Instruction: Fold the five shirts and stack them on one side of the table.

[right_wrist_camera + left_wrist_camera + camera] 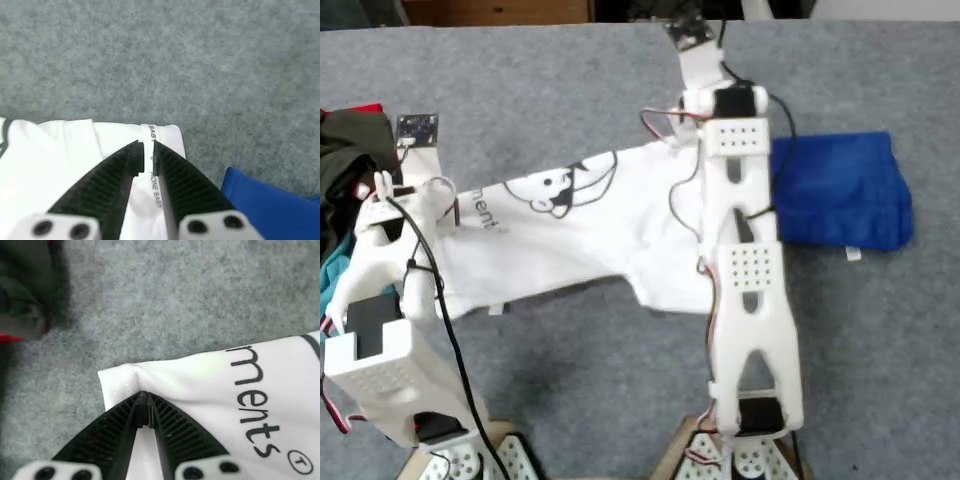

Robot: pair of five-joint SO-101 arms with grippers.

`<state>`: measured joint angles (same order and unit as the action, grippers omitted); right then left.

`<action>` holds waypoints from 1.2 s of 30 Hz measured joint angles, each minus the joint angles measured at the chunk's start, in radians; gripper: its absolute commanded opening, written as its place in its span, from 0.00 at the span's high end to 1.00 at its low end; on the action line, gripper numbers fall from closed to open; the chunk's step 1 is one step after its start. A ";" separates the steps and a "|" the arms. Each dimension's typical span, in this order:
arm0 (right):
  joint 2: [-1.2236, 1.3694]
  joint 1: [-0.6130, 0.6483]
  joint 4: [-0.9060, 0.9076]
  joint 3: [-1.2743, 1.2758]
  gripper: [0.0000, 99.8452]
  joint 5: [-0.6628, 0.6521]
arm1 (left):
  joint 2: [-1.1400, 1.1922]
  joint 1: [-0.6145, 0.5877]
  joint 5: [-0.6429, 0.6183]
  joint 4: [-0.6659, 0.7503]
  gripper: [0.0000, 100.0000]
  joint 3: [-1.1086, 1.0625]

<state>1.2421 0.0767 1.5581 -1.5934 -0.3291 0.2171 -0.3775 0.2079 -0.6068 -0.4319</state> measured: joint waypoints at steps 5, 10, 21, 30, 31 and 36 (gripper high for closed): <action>-0.103 0.017 0.184 -0.017 0.95 -0.044 | 0.002 0.000 0.000 0.005 0.97 0.000; -0.310 0.063 0.199 0.170 0.95 -0.046 | 0.002 -0.003 0.000 0.005 0.97 0.000; -0.322 0.044 -0.221 0.772 0.95 -0.046 | 0.002 -0.003 0.000 0.005 0.97 0.000; -0.270 -0.025 -0.192 0.583 0.95 -0.043 | 0.002 -0.003 0.000 0.005 0.97 0.000; -0.270 -0.021 -0.161 0.542 0.95 -0.044 | 0.002 -0.003 0.000 0.005 0.97 0.000; -0.270 -0.023 0.078 0.324 0.95 -0.051 | 0.002 -0.003 0.000 0.005 0.97 0.000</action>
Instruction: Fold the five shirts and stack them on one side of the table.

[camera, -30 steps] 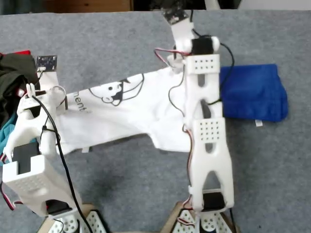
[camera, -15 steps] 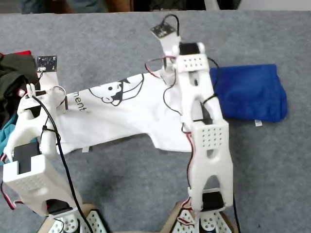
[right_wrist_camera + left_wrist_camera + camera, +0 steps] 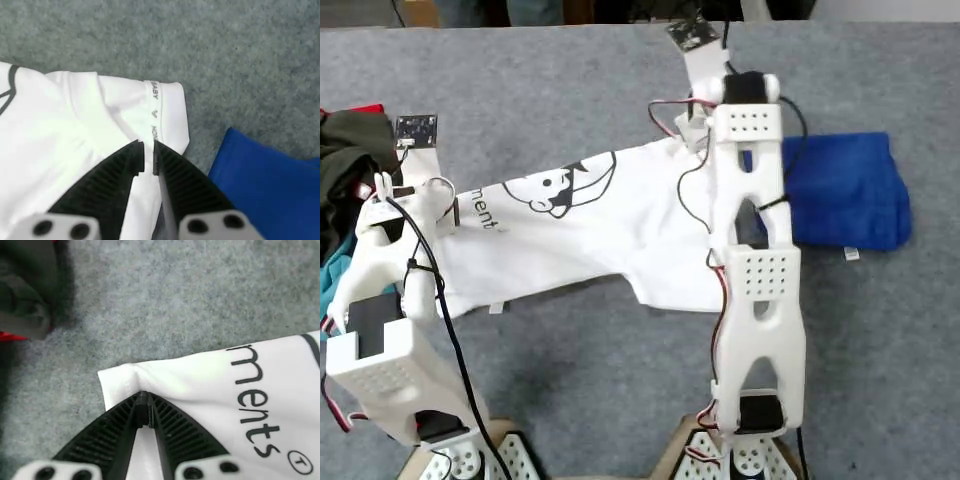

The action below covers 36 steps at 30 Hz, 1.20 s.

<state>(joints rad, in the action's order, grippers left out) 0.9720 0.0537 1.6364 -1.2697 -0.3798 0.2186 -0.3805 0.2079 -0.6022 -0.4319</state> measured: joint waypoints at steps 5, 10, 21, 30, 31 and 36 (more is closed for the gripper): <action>-0.051 0.011 0.118 -0.084 0.95 0.000 | 0.000 0.000 0.000 0.000 0.97 0.000; -0.347 0.077 0.124 0.216 0.94 -0.031 | 0.000 0.000 0.000 0.000 0.97 0.000; -1.085 0.160 0.115 1.274 0.94 -0.462 | 0.000 0.000 0.000 0.000 0.97 0.000; -1.395 0.265 -0.018 1.846 0.76 -0.562 | 0.000 0.000 0.000 0.000 0.97 0.000; -1.399 0.279 -0.034 1.890 0.76 -0.572 | 0.000 0.000 0.000 0.000 0.97 0.000; -1.402 0.284 -0.169 2.058 0.75 -0.620 | 0.000 0.000 0.000 0.000 0.97 0.000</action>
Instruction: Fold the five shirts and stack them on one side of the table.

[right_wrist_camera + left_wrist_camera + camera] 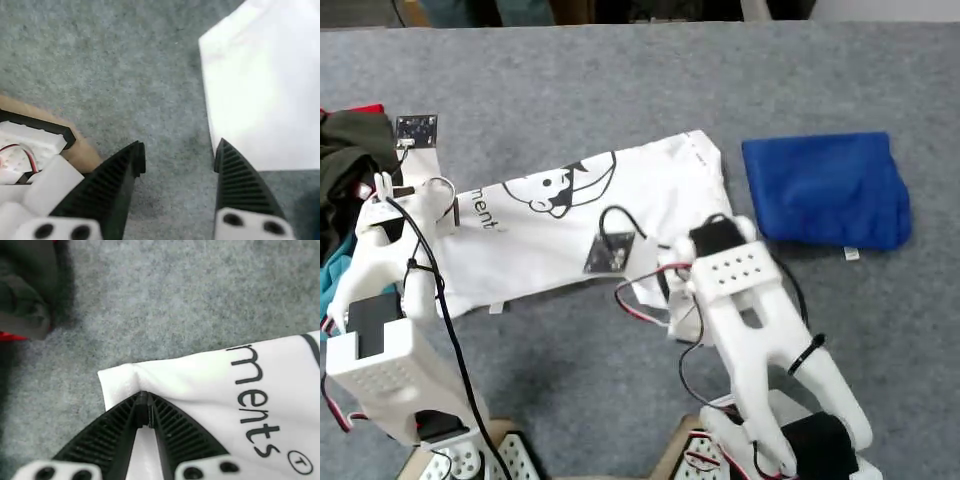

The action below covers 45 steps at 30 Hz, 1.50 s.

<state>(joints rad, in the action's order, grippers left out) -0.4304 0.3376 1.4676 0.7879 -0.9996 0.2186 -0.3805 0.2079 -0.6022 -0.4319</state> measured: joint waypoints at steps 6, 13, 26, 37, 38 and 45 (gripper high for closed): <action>0.000 0.000 -0.229 0.176 0.76 -0.020 | 0.000 0.000 0.000 0.000 0.97 0.000; 0.081 -0.049 -0.364 0.187 0.76 -0.051 | 0.000 0.000 0.000 0.000 0.97 0.000; 0.373 -0.120 -0.451 0.018 0.81 -0.109 | 0.000 0.000 0.000 0.000 0.97 0.000; 0.451 -0.149 -0.537 -0.069 0.99 -0.109 | 0.000 0.000 0.000 0.000 0.97 0.000; 0.460 -0.153 -0.526 -0.083 0.99 -0.109 | 0.000 0.000 0.000 0.000 0.97 0.000; 0.486 -0.183 -0.284 -0.315 0.99 -0.109 | 0.000 0.000 0.000 0.000 0.97 0.000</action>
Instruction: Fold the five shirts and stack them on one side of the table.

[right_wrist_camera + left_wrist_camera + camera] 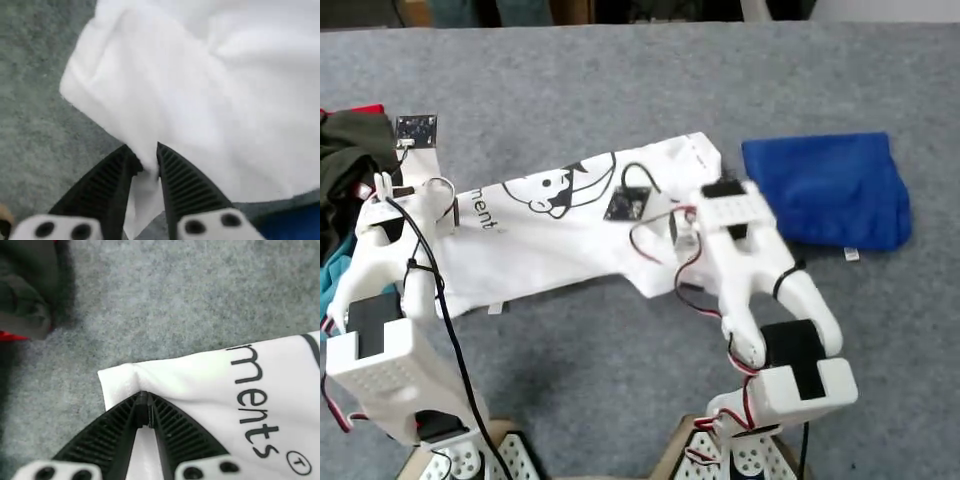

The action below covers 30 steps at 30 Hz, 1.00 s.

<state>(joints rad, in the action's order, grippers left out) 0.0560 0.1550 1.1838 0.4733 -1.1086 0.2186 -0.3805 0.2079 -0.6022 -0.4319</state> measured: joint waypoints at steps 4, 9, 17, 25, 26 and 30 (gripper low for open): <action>0.044 -0.003 0.080 -0.135 0.99 0.000 | 0.000 0.000 0.000 0.000 0.97 0.000; 0.193 -0.017 0.152 -0.341 0.99 0.000 | 0.000 0.000 0.000 0.000 0.97 0.000; 0.505 -0.032 0.339 -0.827 0.99 0.000 | 0.000 0.000 0.000 0.000 0.97 0.000; 0.844 0.041 0.456 -1.355 0.98 -0.044 | 0.000 0.000 0.000 0.000 0.97 0.000; 0.885 0.049 0.462 -1.415 0.98 -0.048 | 0.000 0.000 0.000 0.000 0.97 0.000; 1.037 0.068 0.471 -1.629 0.85 -0.049 | 0.000 0.000 0.000 0.000 0.97 0.000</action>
<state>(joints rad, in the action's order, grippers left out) 1.0932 0.2225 1.6548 -1.1561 -1.1577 0.2186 -0.3805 0.2079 -0.6022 -0.4319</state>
